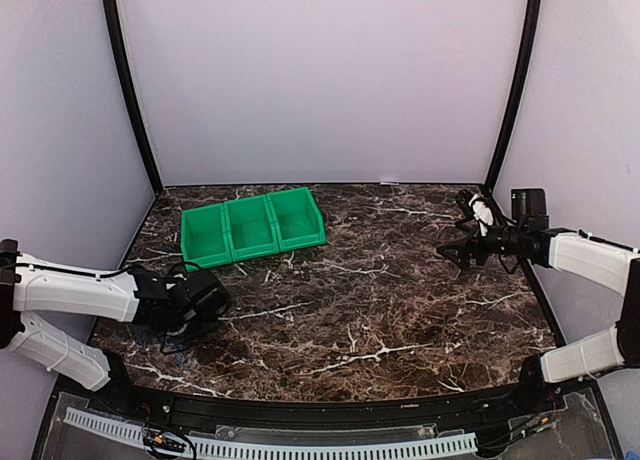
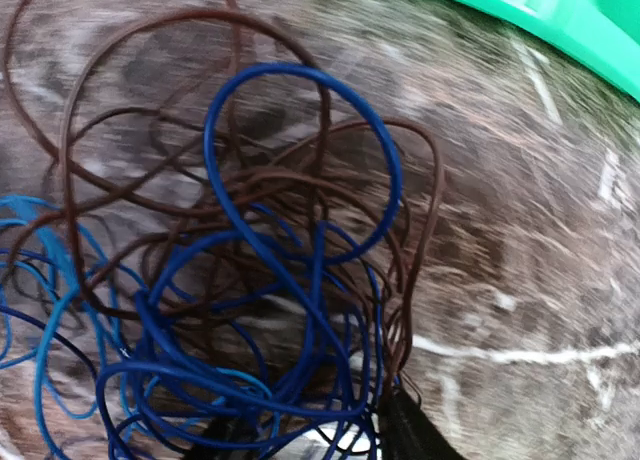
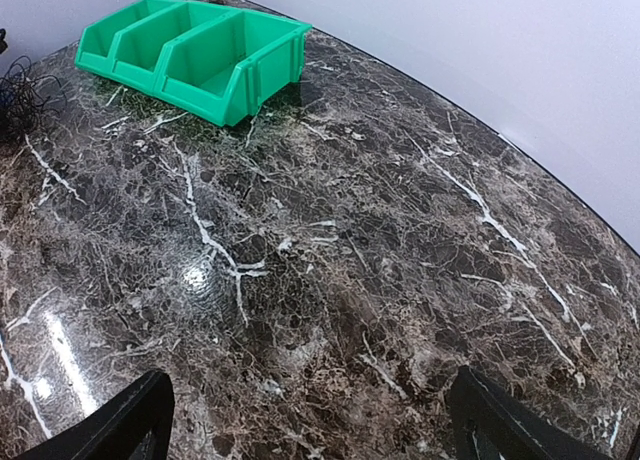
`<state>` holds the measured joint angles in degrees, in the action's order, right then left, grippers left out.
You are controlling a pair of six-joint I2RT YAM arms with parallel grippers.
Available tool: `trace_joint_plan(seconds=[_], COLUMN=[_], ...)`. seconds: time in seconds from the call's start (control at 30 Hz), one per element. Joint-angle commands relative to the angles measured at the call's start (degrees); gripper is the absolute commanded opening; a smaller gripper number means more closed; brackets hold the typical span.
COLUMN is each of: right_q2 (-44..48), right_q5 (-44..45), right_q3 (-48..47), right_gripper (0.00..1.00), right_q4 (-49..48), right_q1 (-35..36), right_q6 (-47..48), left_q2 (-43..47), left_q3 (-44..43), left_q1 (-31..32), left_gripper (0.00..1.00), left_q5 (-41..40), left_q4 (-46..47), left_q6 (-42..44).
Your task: Untangle the cables
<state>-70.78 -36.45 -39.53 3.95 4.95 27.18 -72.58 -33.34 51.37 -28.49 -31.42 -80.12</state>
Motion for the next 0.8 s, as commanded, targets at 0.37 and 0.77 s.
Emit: trace_joint_plan(seconds=[0.37, 0.77], right_q2=[-2.01, -5.10], right_q5=[1.18, -1.69], right_q3=[-1.91, -11.36], right_gripper=[0.96, 0.86], right_q4=[0.08, 14.52], right_q1=[1.55, 10.30], right_q6=[1.02, 6.61], left_q2=[-22.33, -17.18], left_q3=[-20.07, -27.08], left_q1=[17.66, 19.37], left_gripper=[0.27, 0.75], left_q5=[11.05, 7.38], left_q4=[31.12, 17.66], left_q6=[31.50, 36.14])
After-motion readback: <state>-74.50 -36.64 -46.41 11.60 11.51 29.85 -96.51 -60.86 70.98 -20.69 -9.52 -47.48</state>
